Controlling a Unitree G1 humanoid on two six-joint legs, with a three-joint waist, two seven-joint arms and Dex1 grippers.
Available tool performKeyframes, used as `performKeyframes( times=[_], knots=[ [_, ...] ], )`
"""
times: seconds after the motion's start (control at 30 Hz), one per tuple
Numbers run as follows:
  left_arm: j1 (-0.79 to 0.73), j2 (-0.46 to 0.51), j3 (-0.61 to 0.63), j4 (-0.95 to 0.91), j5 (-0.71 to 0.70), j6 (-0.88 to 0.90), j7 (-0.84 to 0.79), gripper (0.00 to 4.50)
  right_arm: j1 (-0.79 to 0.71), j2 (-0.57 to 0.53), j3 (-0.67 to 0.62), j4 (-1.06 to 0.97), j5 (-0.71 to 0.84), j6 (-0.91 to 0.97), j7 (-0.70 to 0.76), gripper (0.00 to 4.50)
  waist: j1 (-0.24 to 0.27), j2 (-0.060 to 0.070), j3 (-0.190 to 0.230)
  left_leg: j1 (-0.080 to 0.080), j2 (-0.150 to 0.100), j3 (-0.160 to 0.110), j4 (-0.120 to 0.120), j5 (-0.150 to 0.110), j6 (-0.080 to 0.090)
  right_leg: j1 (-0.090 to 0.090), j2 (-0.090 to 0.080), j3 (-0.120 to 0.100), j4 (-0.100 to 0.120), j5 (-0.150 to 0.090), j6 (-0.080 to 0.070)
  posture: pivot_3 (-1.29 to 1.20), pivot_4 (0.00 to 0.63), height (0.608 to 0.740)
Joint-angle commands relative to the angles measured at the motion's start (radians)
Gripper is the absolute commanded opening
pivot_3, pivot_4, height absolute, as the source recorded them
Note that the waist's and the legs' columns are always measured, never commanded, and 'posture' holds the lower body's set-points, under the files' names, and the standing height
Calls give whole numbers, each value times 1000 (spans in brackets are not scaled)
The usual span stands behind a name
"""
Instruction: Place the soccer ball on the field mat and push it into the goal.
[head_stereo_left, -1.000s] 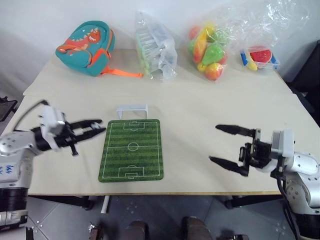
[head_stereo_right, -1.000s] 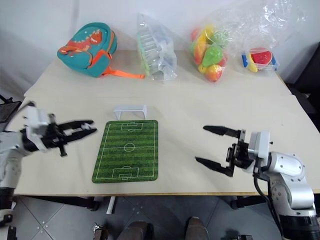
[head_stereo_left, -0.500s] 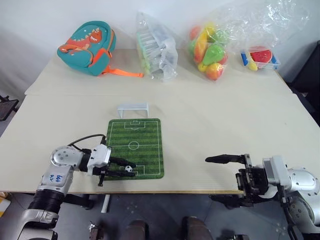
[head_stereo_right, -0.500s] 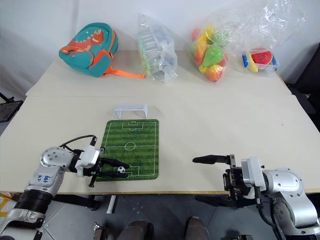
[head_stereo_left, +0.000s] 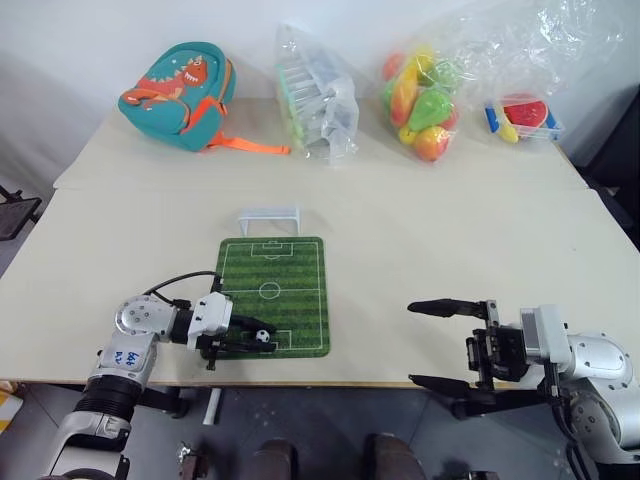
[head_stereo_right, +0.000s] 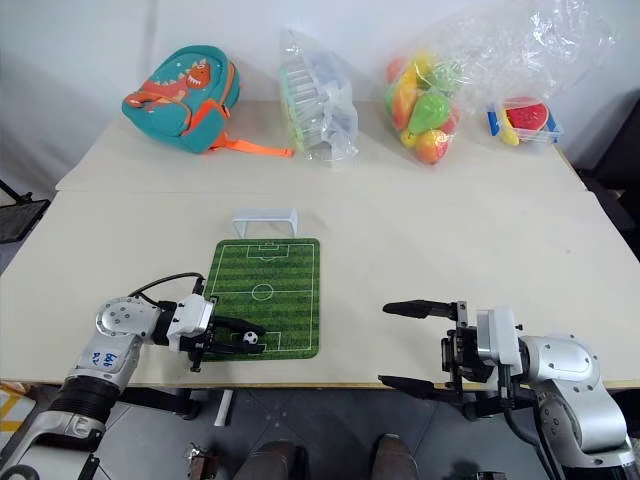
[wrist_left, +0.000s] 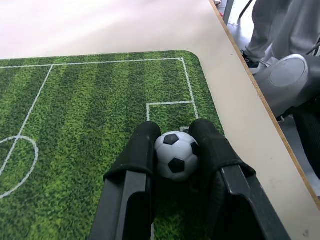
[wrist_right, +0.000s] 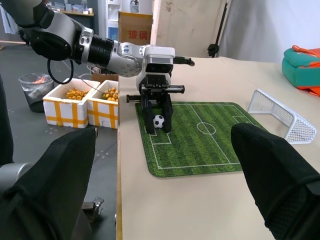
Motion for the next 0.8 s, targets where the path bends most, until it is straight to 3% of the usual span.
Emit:
performKeyframes(
  times=[0.03,0.07,0.63,0.8],
  knots=[
    [3,-7,-1,10,32,-35,35,2348,-11,8,-2,-25,11,0,-9,4500,1,0,0,0,0,0,0,0,0,0,0,0,0,0,0,0,150,740],
    [3,-9,-1,11,28,-35,32,2607,-12,8,0,-25,12,0,-10,4500,1,0,0,0,0,0,0,0,0,0,0,0,0,0,0,0,150,740],
    [27,0,14,-31,-12,-50,8,2607,-42,32,32,0,-4,0,-26,4500,2,0,0,0,0,0,0,0,0,0,0,0,0,0,0,0,150,740],
    [53,25,44,-140,-70,8,7,2607,-38,35,41,1,-4,0,-25,4500,1,0,0,-1,0,0,-1,0,0,0,0,0,0,0,0,0,150,740]
  ],
)
